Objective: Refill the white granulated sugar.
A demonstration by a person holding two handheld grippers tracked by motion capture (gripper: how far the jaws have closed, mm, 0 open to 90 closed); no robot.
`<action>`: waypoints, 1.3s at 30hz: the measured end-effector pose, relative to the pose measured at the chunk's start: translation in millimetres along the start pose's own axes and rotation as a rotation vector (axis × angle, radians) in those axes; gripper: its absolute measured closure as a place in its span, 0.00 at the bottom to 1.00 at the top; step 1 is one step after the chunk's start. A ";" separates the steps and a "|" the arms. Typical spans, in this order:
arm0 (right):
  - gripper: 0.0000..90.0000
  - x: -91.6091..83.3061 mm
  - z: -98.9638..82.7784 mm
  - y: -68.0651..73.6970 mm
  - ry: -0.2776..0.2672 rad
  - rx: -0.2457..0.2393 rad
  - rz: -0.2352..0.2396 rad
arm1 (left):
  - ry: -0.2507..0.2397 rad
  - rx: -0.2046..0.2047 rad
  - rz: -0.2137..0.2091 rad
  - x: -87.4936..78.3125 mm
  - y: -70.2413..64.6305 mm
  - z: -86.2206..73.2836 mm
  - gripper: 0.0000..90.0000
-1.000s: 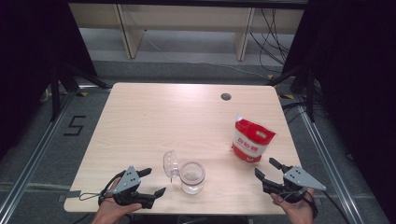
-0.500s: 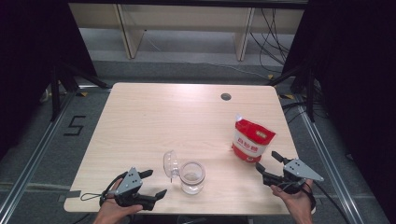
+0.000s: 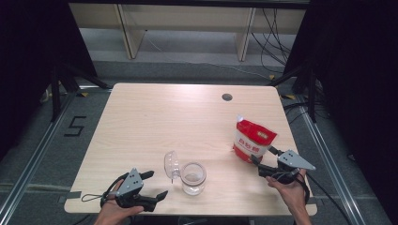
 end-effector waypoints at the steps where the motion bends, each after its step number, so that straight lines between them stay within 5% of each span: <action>1: 0.29 2.0 0.3 -0.5 -0.003 -0.002 0.011 | 0.002 0.007 0.005 -0.1 0.3 -0.1 0.17; 7: 0.33 8.6 0.5 -1.3 0.010 -0.028 0.036 | -0.005 0.029 -0.003 0.7 0.8 0.4 0.17; 10: 0.35 11.5 1.0 -2.5 0.007 -0.044 0.012 | -0.010 0.025 -0.003 1.3 0.5 0.4 0.17; 13: 0.37 14.0 1.6 -2.6 -0.007 -0.024 -0.001 | -0.004 0.030 -0.002 0.6 1.1 0.3 0.17; 16: 0.40 15.9 2.0 -3.8 -0.001 -0.012 0.039 | -0.005 0.031 -0.003 0.8 0.8 0.3 0.17; 28: 0.48 18.0 4.7 -2.3 -0.003 -0.002 -0.035 | 0.002 0.035 0.003 0.1 1.0 0.2 0.17; 30: 0.49 17.2 4.2 2.2 0.004 0.045 -0.048 | -0.004 -0.003 -0.005 1.1 -2.5 0.2 0.17; 33: 0.50 17.7 6.0 4.8 0.000 0.027 -0.088 | 0.007 0.008 -0.007 0.6 -1.5 -0.4 0.17; 34: 0.51 17.6 5.6 9.5 0.013 0.054 -0.109 | 0.008 0.008 -0.007 0.6 -1.4 -0.4 0.17; 39: 0.52 17.0 6.4 13.4 0.016 0.070 -0.115 | 0.002 0.008 -0.004 0.4 -1.7 0.6 0.17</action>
Point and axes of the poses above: each handheld gripper's, and its own axes: x roughly forward along the jaws, z roughly out of its top, y roughly to its left, the point moved 6 cm from there along x, roughly forward along the jaws, and after that the axes turned 10 degrees about z, right-handed, at the moved point
